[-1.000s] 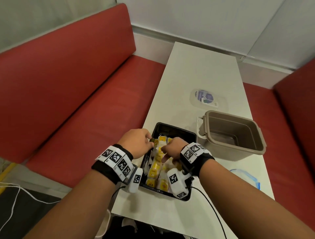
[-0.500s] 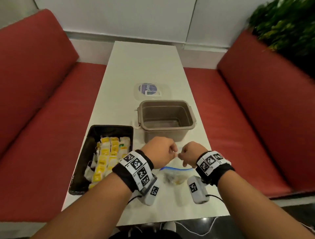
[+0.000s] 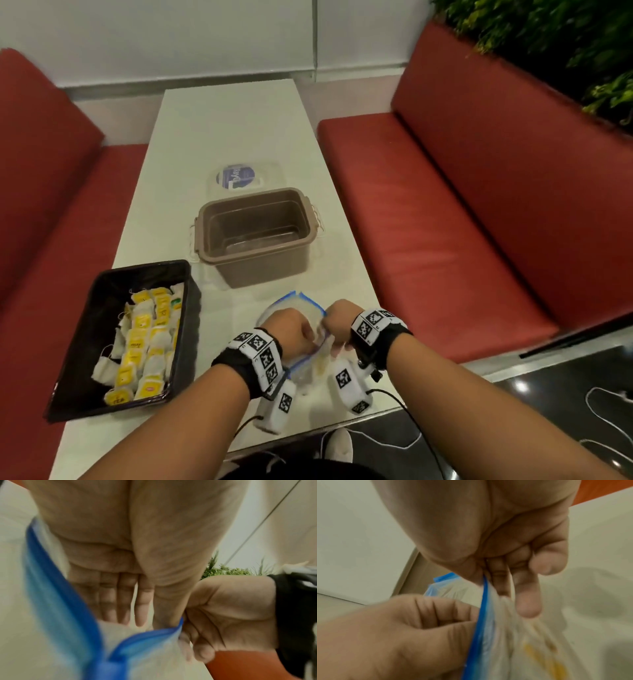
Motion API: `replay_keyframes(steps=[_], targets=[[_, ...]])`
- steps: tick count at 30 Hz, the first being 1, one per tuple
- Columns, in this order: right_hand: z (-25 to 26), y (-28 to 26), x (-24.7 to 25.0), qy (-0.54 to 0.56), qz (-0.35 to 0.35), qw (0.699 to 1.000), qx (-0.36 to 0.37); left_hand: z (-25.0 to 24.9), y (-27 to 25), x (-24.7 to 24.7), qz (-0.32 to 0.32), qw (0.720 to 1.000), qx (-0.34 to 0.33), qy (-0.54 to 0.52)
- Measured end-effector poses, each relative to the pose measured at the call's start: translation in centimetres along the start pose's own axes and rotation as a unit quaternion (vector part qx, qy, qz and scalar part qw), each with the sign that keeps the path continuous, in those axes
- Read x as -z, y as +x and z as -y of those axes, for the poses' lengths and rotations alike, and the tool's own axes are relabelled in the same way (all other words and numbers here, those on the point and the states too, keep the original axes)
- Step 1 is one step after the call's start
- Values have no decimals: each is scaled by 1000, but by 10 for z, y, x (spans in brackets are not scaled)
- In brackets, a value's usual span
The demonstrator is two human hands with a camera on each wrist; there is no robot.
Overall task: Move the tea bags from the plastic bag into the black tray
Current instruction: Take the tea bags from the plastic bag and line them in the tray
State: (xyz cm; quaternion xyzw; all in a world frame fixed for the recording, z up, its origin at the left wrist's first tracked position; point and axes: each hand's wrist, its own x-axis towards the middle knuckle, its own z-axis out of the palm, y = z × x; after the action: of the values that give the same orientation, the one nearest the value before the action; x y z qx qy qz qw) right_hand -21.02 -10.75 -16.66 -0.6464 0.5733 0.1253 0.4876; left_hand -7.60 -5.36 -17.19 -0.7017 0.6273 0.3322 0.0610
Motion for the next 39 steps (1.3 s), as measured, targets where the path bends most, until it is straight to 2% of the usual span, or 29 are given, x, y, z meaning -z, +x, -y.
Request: replay_keyframes(steps=[2,4,7,10,16,18,20,21,23,26,30,33,36,39], targets=[[-1,4,8,77,-31,996,21,2,-2,-7,-28,999,41,1],[-1,9,14,140,-26,989,42,3,-7,-16,-50,997,62,3],[0,12,18,235,24,971,35,0,-11,-27,-63,995,66,-40],[-7,21,14,296,29,954,18,-9,-13,-26,-67,994,50,-76],[-13,20,4,452,20,892,10,-13,-7,-27,-75,990,68,-102],[-18,18,3,383,16,923,36,-10,-8,-27,-87,985,68,-130],[-21,17,3,222,-19,973,61,-8,-10,-25,-82,983,68,-147],[-21,16,3,146,-41,987,58,-5,-8,-25,-78,982,69,-160],[-23,18,2,34,-63,996,45,-3,-5,-24,-69,976,76,-193],[-27,26,2,-31,-49,998,14,-4,0,-24,-79,973,76,-201],[-22,27,4,-3,-43,999,30,-7,-1,-28,-68,979,66,-180],[-21,32,5,112,-10,993,31,-5,5,-31,-48,982,38,-178],[-24,42,5,199,20,980,6,-3,3,-27,-77,989,27,-128],[-27,49,9,279,23,960,-32,2,-2,-26,-112,986,-14,-120]])
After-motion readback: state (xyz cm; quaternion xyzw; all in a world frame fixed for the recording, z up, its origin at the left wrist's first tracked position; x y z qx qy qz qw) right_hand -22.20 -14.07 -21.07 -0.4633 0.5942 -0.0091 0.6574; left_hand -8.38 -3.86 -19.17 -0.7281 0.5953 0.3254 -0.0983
